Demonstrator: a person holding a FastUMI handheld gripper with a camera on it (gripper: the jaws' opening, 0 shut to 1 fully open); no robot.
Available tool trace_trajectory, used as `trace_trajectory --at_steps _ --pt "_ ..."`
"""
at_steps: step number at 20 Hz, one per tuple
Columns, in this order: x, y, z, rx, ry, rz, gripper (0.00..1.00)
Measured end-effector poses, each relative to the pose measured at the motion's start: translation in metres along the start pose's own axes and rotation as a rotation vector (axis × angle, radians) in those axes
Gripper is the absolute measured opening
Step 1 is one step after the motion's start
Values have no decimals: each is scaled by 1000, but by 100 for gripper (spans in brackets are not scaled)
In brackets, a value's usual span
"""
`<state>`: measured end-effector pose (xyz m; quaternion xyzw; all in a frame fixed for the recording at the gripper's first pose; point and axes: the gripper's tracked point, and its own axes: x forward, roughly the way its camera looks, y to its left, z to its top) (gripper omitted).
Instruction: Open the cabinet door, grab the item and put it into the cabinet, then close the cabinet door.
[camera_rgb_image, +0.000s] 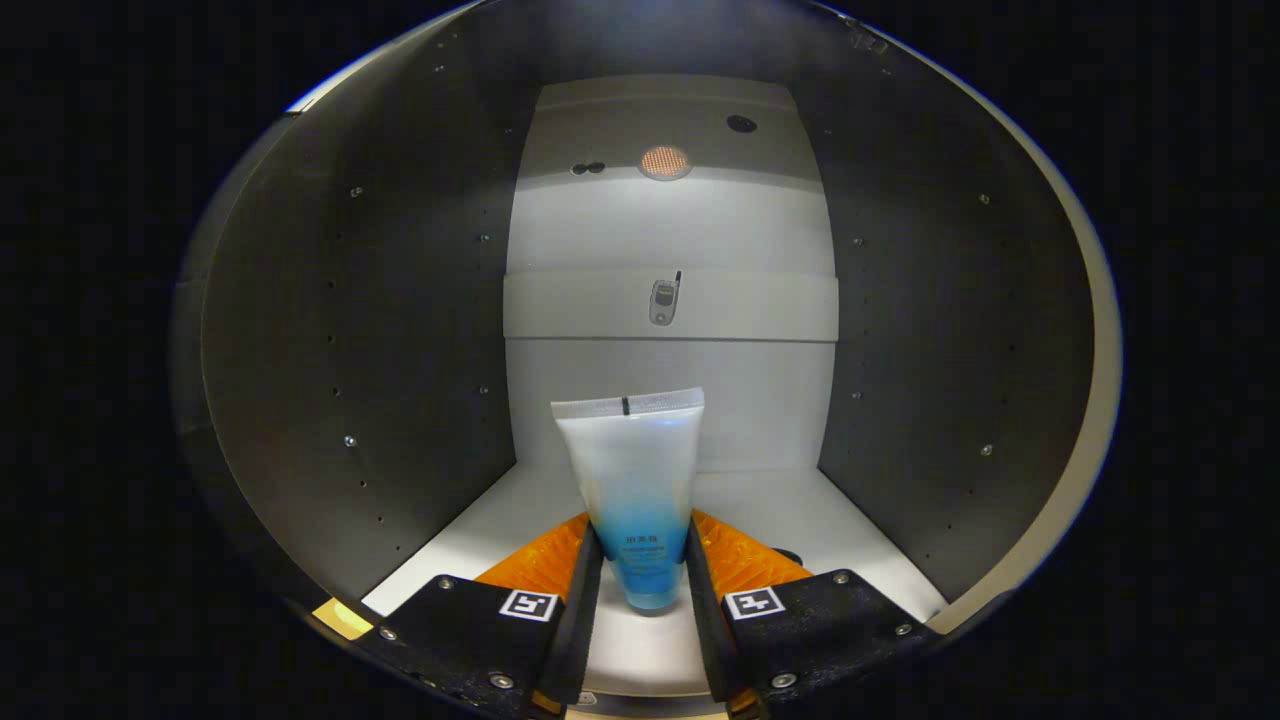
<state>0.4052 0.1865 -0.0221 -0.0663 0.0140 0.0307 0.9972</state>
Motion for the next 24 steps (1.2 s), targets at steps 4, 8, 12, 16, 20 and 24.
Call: trace_trajectory --at_steps 4,8,12,16,20,24 --pt "4 3 -14 9 30 20 46" --pt "6 2 -15 33 24 21 48" --pt "2 2 -6 62 -6 13 65" --pt "-14 9 4 28 -34 15 83" --pt "-44 15 16 21 -63 11 93" --pt "-86 26 11 67 -20 26 94"
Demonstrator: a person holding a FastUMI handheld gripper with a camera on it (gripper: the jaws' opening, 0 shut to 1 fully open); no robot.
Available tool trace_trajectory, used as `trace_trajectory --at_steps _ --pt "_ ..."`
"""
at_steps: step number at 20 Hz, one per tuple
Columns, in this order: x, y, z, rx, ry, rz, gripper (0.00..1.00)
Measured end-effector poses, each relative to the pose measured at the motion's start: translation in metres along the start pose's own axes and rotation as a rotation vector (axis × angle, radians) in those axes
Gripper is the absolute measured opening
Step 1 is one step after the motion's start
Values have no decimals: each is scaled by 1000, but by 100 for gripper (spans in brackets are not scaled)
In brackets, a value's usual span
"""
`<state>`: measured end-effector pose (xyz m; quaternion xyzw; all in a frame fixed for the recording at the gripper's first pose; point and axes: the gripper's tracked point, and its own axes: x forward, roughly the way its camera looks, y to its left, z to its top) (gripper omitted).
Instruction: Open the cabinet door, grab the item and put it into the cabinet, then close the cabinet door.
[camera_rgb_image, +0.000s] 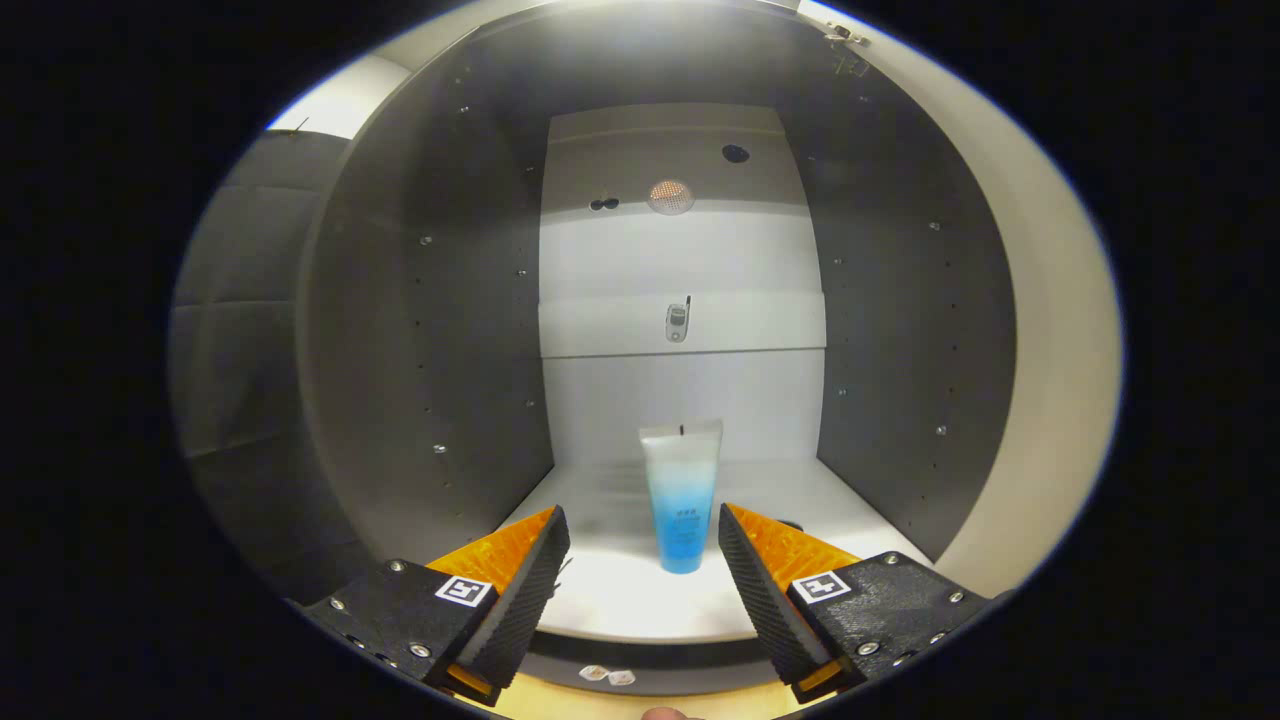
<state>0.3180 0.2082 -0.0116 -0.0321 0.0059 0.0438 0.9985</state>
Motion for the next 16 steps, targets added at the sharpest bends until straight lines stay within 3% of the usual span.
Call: trace_trajectory --at_steps 7,16 --pt "-100 16 10 5 -28 -40 93" --pt "-262 52 5 32 -43 -11 93"
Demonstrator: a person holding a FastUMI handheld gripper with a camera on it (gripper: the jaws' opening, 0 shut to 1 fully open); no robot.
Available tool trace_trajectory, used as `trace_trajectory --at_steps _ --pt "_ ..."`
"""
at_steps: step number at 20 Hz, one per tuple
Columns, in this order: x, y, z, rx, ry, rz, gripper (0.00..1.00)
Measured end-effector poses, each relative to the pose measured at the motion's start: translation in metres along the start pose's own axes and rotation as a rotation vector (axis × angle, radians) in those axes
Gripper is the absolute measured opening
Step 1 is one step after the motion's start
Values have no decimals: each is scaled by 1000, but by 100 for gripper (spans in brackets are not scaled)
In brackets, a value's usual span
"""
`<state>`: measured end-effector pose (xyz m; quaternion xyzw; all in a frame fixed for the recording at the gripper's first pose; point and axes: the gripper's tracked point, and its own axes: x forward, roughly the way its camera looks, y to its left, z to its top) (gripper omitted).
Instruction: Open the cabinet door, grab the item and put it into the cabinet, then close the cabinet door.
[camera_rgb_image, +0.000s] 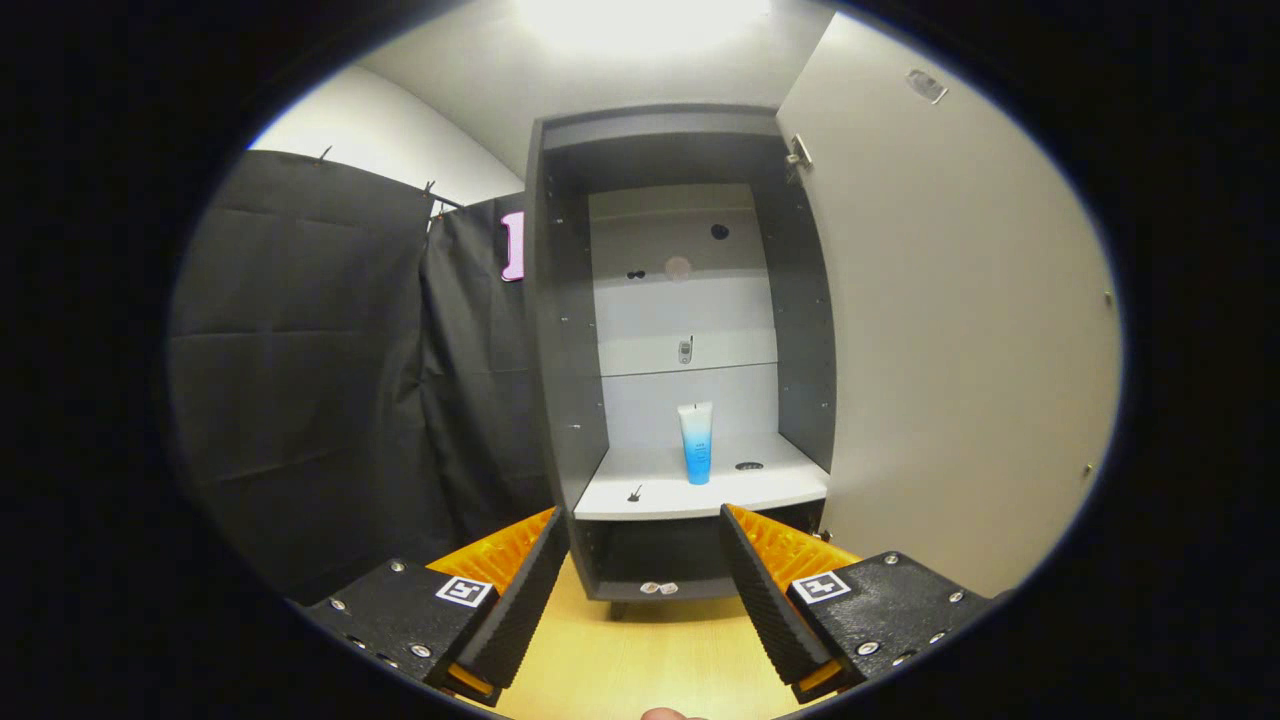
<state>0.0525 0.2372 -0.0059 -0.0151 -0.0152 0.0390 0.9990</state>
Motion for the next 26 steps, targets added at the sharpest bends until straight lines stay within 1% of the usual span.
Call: trace_trajectory --at_steps 2,5,7,11,14,16,18,21,24,26 --pt "-37 1 -2 -1 6 13 93" --pt "-86 -16 -1 -54 12 -3 93" --pt "-111 -35 2 -38 14 -23 93" --pt "-155 -95 7 8 8 -107 93" --pt "-185 -156 4 -45 12 -214 93" --pt "-202 -191 3 -44 15 -258 93" --pt "-209 -232 0 -19 28 -298 93" --pt "-198 -288 8 7 28 -311 93" --pt "-169 -321 14 21 17 -258 93" --pt "-142 -340 18 -17 15 -227 93"
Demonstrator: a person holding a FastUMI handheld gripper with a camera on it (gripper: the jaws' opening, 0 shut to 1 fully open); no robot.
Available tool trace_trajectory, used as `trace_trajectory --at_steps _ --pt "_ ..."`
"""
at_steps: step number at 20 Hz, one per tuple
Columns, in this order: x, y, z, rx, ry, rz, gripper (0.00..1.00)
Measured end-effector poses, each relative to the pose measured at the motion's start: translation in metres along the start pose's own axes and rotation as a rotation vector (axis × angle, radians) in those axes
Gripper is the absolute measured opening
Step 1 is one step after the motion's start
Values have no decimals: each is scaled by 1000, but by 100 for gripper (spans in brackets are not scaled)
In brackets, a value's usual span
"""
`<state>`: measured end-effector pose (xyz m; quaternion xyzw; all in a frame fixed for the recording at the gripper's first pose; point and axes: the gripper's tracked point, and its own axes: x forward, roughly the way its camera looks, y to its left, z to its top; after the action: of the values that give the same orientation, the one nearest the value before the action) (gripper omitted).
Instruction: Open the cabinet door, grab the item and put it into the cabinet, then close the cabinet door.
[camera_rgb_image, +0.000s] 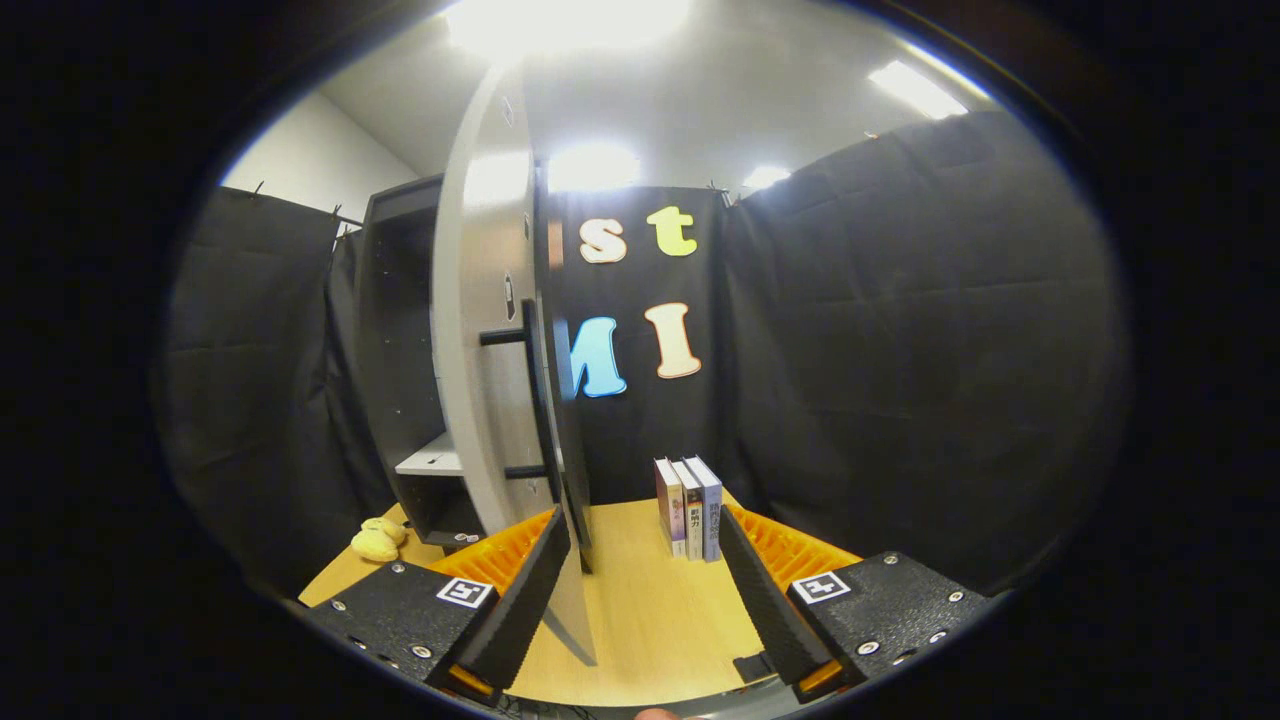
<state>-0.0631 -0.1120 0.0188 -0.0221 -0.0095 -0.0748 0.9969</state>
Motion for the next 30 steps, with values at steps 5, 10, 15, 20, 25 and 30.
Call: trace_trajectory --at_steps 5,10,15,20,25,30 --pt "49 13 5 7 11 144 93" --pt "51 18 5 13 -8 182 92" --pt "44 28 7 12 -15 135 91" --pt "35 72 3 9 -10 126 91" --pt "27 144 -1 2 -19 122 91" --pt "34 217 -6 18 -33 147 91"
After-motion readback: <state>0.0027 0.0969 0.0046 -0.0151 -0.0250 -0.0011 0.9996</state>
